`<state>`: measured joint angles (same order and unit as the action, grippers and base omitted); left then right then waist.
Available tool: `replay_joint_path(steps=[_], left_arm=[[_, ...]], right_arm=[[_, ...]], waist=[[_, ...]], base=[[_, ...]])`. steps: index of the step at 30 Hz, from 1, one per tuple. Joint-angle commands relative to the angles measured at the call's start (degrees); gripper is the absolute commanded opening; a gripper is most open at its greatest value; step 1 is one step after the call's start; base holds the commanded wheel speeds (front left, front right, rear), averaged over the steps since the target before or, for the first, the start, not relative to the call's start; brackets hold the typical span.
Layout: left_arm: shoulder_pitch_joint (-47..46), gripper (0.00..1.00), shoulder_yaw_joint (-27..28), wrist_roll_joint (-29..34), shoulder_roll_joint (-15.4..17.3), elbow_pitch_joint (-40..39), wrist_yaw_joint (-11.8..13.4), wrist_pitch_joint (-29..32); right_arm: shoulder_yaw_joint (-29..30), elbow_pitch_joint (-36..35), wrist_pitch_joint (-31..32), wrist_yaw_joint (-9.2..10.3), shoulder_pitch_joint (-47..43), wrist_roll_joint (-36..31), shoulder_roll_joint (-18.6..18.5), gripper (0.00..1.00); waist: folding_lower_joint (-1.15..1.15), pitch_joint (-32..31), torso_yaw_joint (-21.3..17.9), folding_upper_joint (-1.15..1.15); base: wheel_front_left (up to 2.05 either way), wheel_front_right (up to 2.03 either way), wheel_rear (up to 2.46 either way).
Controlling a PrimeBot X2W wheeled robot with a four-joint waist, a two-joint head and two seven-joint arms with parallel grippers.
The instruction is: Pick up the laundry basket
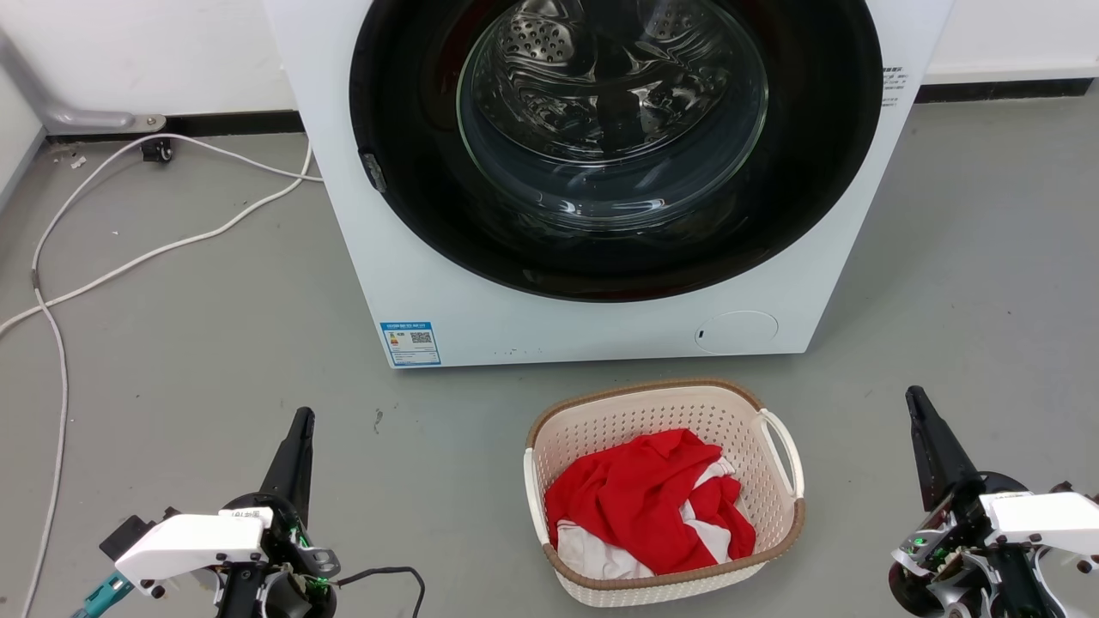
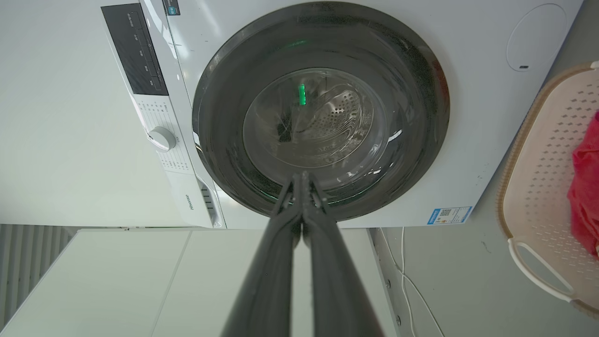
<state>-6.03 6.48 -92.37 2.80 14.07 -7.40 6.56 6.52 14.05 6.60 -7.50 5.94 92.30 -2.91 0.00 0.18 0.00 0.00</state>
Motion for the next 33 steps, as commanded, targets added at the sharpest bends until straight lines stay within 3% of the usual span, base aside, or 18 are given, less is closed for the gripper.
replay_joint_path(steps=[1,23,24,26,27,28,33], left_arm=[[-0.46,0.00,0.12,-0.11,0.16,0.02,-0.21,0.13],[-0.46,0.00,0.12,-0.10,0.16,0.02,-0.21,0.13],[-0.46,1.00,0.12,-0.10,0.16,0.02,-0.21,0.13],[0.46,1.00,-0.08,0.01,-0.11,0.69,0.07,-0.02],[0.82,0.00,-0.16,0.04,-0.17,0.98,0.08,-0.13],[1.20,1.00,-0.24,0.08,-0.23,1.23,0.08,-0.23],[1.48,1.00,-0.09,1.87,-0.20,0.09,0.06,-1.73]], right_arm=[[0.01,0.04,0.05,0.02,0.62,0.23,0.06,0.00],[0.01,0.04,0.05,0.02,0.62,0.23,0.06,0.00],[0.01,0.04,0.05,0.02,0.62,0.23,0.06,1.00],[-0.07,0.73,-0.01,0.00,-0.49,-0.01,0.03,1.00],[-0.14,1.02,-0.12,0.00,-0.82,-0.07,0.04,0.00],[-0.21,1.35,-0.22,0.00,-1.22,-0.14,0.05,1.00],[-0.54,0.86,-1.72,0.00,-1.36,-2.17,0.05,1.00]], waist=[[0.00,0.00,0.00,0.00],[0.00,0.00,0.00,0.00],[0.00,0.00,0.00,0.00],[0.00,0.00,0.00,0.00],[0.00,0.01,0.00,0.00],[0.00,0.02,0.00,0.00],[0.00,0.06,0.02,0.00]], base=[[0.00,0.00,0.00],[0.00,0.00,0.00],[0.00,0.00,0.00],[0.00,0.00,0.00],[0.00,0.00,0.00],[0.00,0.00,0.00],[0.00,0.00,0.00]])
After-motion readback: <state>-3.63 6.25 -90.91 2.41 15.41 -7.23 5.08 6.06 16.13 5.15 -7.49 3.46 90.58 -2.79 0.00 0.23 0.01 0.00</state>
